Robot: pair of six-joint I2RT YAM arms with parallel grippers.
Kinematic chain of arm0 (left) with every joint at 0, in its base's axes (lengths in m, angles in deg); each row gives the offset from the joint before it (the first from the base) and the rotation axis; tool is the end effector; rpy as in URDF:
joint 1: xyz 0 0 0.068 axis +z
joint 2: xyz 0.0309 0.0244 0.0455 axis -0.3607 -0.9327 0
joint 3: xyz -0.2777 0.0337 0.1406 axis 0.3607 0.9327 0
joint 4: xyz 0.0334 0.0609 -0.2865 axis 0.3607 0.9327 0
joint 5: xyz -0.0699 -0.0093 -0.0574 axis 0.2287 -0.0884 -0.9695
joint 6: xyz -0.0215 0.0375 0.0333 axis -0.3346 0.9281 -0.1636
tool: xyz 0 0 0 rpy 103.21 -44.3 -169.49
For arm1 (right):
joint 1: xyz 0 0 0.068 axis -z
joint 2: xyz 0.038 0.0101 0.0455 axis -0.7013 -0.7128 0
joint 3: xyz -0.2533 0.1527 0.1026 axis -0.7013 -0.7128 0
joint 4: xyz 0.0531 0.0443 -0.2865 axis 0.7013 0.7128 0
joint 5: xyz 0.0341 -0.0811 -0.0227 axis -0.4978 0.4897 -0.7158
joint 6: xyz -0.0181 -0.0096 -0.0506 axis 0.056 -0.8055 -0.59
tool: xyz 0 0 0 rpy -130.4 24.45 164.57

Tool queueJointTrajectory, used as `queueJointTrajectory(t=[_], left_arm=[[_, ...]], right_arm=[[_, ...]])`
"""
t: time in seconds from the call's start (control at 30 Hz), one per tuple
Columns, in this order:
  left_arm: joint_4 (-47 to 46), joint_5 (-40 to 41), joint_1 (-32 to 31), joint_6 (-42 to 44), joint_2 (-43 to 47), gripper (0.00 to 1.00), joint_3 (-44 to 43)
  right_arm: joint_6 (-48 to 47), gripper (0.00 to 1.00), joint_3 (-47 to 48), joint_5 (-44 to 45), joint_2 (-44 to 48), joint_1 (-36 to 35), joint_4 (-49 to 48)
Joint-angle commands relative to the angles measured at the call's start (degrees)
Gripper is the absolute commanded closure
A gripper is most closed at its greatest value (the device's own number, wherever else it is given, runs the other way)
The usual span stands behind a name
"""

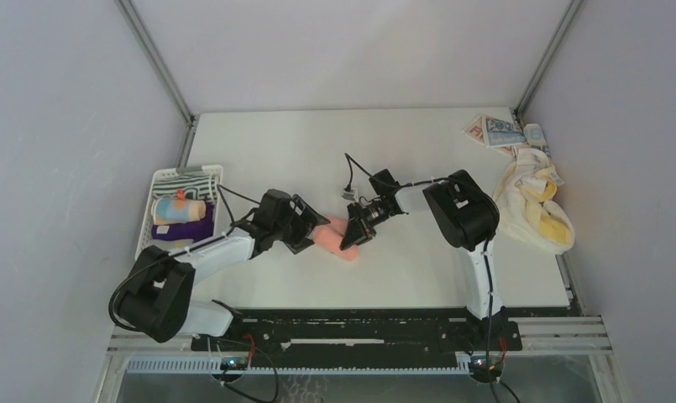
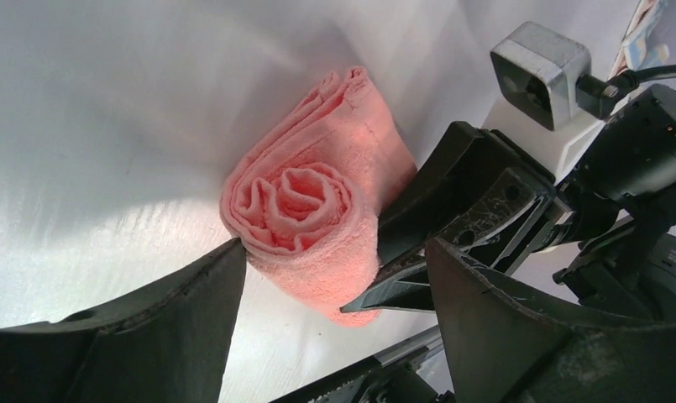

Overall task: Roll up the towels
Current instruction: Roll the towel at the center of the board.

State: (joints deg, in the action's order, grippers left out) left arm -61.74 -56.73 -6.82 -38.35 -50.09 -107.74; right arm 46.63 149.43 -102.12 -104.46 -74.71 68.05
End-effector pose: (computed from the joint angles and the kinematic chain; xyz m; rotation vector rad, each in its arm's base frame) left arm 0.2420 -0.1345 0.1863 -0.9198 2.4460 -0.9284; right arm 0.3559 0.2466 0.0886 0.6550 -2.3586 -1.7472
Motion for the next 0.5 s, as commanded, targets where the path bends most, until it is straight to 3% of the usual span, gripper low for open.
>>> queueJointTrajectory(t=[0.0,0.23,0.47], left_arm=[[-0.75,1.54,-1.79,-3.02,-0.05,0.17,1.91],[3.46,4.59,-3.73,-3.32,2.08,0.18,1.7],[4.55,5.43,-3.76,-2.18,-3.93,0.23,-2.24]], right_arm=[[0.19,0.74,-0.14,7.44,-2.75,-0.06,3.79],[1.42,0.73,0.23,9.11,-2.76,-0.07,3.61],[0.84,0.72,0.28,10.81,-2.13,-0.21,4.54]])
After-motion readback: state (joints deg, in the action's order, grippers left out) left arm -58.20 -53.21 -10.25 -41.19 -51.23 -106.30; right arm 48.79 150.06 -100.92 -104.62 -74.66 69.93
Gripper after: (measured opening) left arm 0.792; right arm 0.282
